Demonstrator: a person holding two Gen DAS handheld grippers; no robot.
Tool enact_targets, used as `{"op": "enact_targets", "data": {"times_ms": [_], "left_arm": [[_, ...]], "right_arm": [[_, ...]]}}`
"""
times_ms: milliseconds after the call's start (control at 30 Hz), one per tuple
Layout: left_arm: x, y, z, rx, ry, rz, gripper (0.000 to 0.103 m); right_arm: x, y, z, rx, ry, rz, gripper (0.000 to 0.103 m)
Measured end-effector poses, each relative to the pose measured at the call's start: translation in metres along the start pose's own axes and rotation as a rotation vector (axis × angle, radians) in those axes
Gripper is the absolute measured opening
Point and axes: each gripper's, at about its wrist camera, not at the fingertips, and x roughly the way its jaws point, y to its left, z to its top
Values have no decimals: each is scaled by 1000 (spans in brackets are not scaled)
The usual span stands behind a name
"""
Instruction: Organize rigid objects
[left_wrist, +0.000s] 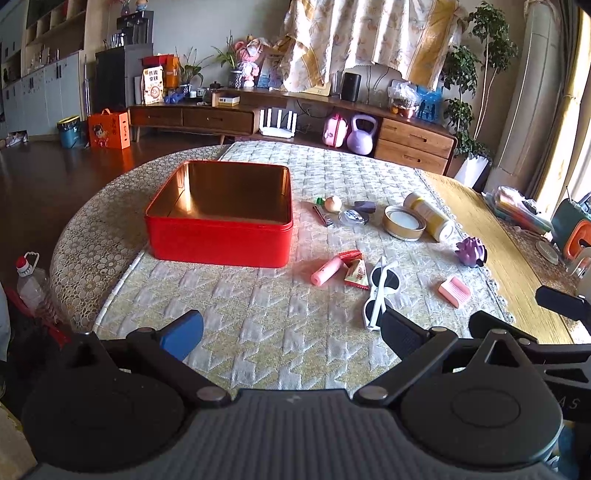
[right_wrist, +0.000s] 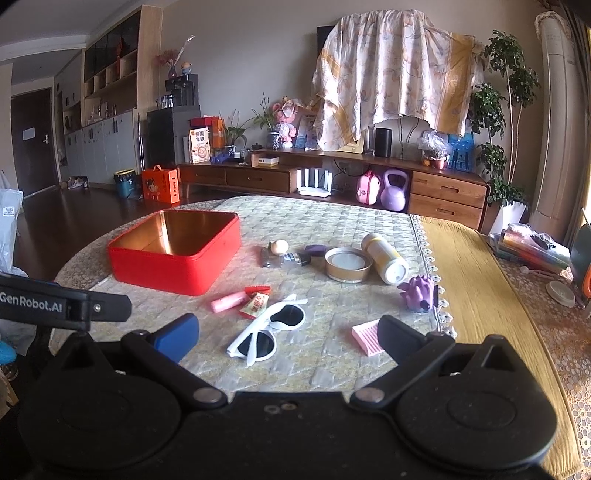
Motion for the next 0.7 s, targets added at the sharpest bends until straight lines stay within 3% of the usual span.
{"op": "enact_targets", "data": {"times_ms": [333, 467, 700], "left_arm": [[47, -21, 25, 96, -20, -66, 103], [74, -37, 27, 117, 11, -124, 103], [103, -69, 12, 227, 33, -152, 103]], "right_arm": [[68, -48, -6, -116, 115, -66, 101], [95, -67, -11, -102, 174, -41, 97], [120, -81, -18, -126, 237, -7, 90]]}}
